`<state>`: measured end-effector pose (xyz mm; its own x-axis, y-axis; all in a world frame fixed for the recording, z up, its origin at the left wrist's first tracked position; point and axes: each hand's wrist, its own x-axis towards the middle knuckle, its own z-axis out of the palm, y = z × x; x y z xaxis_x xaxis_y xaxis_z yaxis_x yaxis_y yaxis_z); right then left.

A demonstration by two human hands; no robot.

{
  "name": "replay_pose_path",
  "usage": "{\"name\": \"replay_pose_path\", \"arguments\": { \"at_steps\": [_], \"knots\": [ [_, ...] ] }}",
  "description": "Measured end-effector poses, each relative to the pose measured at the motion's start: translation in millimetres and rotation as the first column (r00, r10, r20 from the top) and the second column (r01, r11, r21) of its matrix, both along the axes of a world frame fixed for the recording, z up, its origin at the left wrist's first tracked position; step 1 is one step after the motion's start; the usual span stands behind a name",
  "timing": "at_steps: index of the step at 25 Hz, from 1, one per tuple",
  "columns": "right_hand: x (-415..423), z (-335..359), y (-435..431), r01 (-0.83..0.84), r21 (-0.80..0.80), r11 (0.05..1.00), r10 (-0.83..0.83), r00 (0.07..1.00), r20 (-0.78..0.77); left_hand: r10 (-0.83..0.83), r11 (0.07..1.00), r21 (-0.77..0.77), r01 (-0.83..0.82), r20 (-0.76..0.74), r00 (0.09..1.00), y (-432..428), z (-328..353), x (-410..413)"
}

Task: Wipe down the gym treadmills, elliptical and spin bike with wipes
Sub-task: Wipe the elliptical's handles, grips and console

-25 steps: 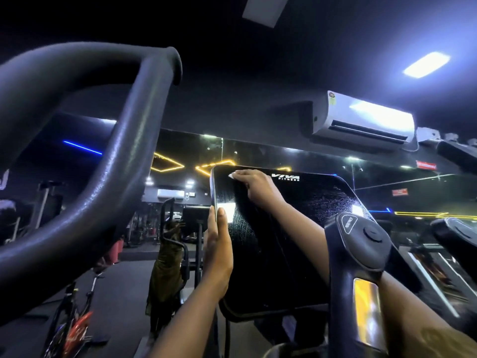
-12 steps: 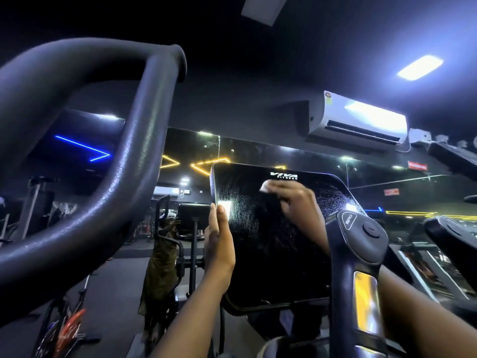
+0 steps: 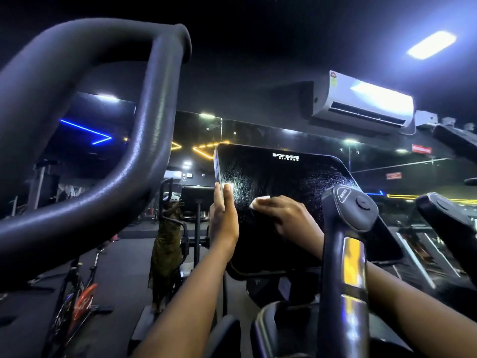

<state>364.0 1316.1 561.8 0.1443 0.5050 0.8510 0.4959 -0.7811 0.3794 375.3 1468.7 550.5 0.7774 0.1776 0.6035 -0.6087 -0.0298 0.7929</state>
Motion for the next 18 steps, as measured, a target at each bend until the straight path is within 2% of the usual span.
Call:
{"name": "replay_pose_path", "arguments": {
  "at_steps": [3, 4, 5, 6, 8, 9, 10, 11, 12, 13, 14, 15, 17, 18],
  "knots": [
    [-30.0, -35.7, -13.8, -0.049, -0.197, 0.979, 0.023, 0.991, -0.133, 0.038, 0.998, 0.055, -0.037, -0.01, 0.999, -0.5, -7.9, -3.8],
    [-38.1, -43.0, -20.3, -0.071, -0.212, 0.975, 0.027, 0.979, -0.204, 0.057, 0.994, 0.092, -0.056, -0.014, 0.998, -0.8, -13.4, -5.9],
    [-49.4, -43.1, -21.0, -0.114, -0.161, 0.98, 0.063, 0.954, -0.293, 0.074, 0.99, 0.123, -0.071, -0.016, 0.997, -1.5, -18.6, -8.6],
    [-65.1, -37.6, -22.0, -0.143, -0.088, 0.986, 0.104, 0.931, -0.349, 0.088, 0.986, 0.142, -0.085, -0.017, 0.996, -2.6, -24.4, -11.5],
    [-91.4, -22.8, -13.3, -0.121, 0.19, 0.974, 0.181, 0.922, -0.343, 0.118, 0.981, 0.156, -0.116, 0.003, 0.993, -4.7, -35.2, -16.2],
    [-90.8, -16.0, -15.8, -0.086, 0.45, 0.889, 0.289, 0.868, -0.404, 0.126, 0.98, 0.153, -0.127, 0.015, 0.992, -5.6, -39.6, -17.5],
    [-116.0, -8.0, -3.4, 0.034, 0.626, 0.779, 0.344, 0.812, -0.472, 0.126, 0.981, 0.147, -0.129, 0.028, 0.992, -5.4, -43.0, -18.9],
    [-116.9, -5.4, -2.3, 0.137, 0.687, 0.714, 0.348, 0.782, -0.517, 0.117, 0.982, 0.143, -0.123, 0.045, 0.992, -4.5, -45.4, -19.5],
    [-93.6, -11.5, -13.8, 0.184, 0.635, 0.751, 0.286, 0.776, -0.563, 0.101, 0.985, 0.137, -0.108, 0.062, 0.993, -3.6, -47.0, -19.5],
    [-57.8, -19.5, -34.0, 0.234, 0.503, 0.832, 0.122, 0.807, -0.578, 0.084, 0.987, 0.132, -0.093, 0.073, 0.994, -3.0, -47.7, -19.3],
    [-51.9, -30.1, -38.0, 0.167, 0.466, 0.869, 0.139, 0.821, -0.554, 0.072, 0.989, 0.127, -0.082, 0.077, 0.994, -3.0, -48.8, -20.1],
    [-41.6, -41.9, -37.3, 0.132, 0.409, 0.903, 0.096, 0.865, -0.492, 0.07, 0.99, 0.12, -0.08, 0.081, 0.994, -3.1, -49.9, -21.0],
    [-13.3, -57.5, -40.9, 0.098, 0.215, 0.972, -0.039, 0.965, -0.26, 0.064, 0.992, 0.099, -0.073, 0.09, 0.994, -3.2, -50.5, -24.9],
    [-9.9, -67.1, -42.3, 0.082, 0.127, 0.989, -0.045, 0.963, -0.267, 0.046, 0.995, 0.08, -0.053, 0.093, 0.995, -3.5, -50.0, -26.8]
  ]
}}
